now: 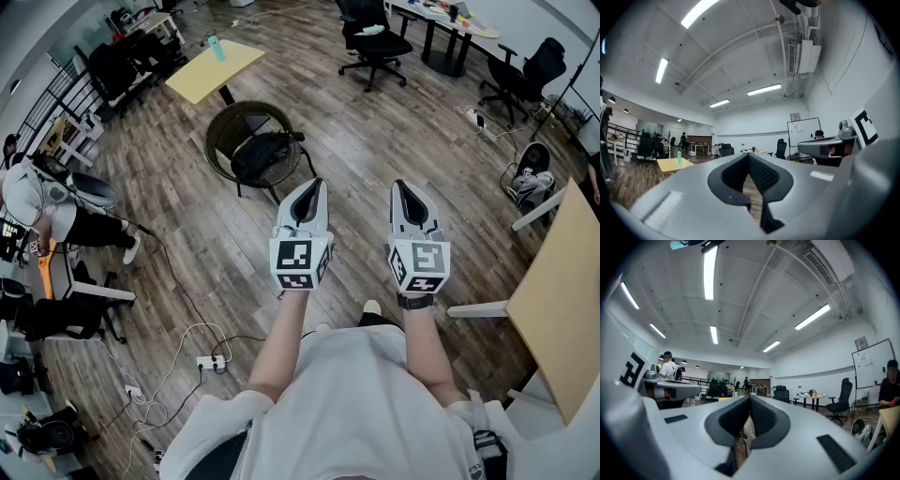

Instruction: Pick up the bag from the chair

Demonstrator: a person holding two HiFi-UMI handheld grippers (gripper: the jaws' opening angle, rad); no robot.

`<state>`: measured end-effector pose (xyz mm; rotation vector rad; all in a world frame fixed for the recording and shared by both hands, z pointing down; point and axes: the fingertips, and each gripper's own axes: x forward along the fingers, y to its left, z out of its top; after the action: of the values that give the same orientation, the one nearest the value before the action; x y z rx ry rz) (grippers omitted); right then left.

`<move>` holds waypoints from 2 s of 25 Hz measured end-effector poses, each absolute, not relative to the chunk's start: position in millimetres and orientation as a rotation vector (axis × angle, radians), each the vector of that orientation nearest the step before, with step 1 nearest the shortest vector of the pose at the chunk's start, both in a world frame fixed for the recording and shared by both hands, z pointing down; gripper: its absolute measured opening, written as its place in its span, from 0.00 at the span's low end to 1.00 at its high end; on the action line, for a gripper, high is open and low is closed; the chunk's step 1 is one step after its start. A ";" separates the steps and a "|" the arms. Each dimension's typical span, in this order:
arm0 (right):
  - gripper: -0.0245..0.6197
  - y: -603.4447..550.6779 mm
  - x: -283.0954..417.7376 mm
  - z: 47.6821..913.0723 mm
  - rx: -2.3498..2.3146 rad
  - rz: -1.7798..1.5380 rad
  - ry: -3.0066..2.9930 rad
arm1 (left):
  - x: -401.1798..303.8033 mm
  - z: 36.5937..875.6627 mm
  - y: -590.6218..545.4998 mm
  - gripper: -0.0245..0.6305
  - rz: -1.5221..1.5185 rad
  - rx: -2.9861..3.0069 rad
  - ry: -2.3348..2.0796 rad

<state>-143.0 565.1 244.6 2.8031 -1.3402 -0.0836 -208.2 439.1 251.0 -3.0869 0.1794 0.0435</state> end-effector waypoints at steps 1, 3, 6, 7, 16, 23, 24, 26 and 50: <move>0.05 571.4 -131.0 245.2 2.817 -0.080 -1.341 | -196.6 251.5 445.7 0.05 0.050 -3.089 0.173; 0.05 583.3 -107.1 245.6 2.836 -0.078 -1.345 | -172.7 252.4 458.7 0.05 0.063 -3.095 0.166; 0.05 600.2 -71.6 244.0 2.839 -0.091 -1.365 | -135.0 252.3 477.4 0.05 0.088 -3.106 0.162; 0.05 605.9 -60.5 243.9 2.839 -0.090 -1.373 | -123.6 251.6 483.8 0.05 0.096 -3.106 0.161; 0.05 585.0 -8.8 274.6 2.577 0.064 -1.514 | -77.9 271.7 494.9 0.05 -0.007 -3.038 0.271; 0.05 515.2 24.5 298.7 2.580 0.135 -1.601 | -48.9 286.6 425.7 0.05 -0.017 -3.043 0.381; 0.05 500.2 31.3 299.4 2.572 0.131 -1.612 | -40.6 289.2 412.2 0.05 -0.020 -3.046 0.390; 0.05 466.7 45.7 300.8 2.554 0.121 -1.631 | -24.0 292.8 382.2 0.05 -0.015 -3.053 0.401; 0.05 58.8 138.1 326.7 2.062 0.216 -2.024 | 52.5 325.1 -3.2 0.05 -0.051 -3.086 0.966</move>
<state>138.1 58.8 326.7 2.0618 -2.0236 0.2164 52.5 -3.2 325.1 -3.0862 0.9662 -0.0513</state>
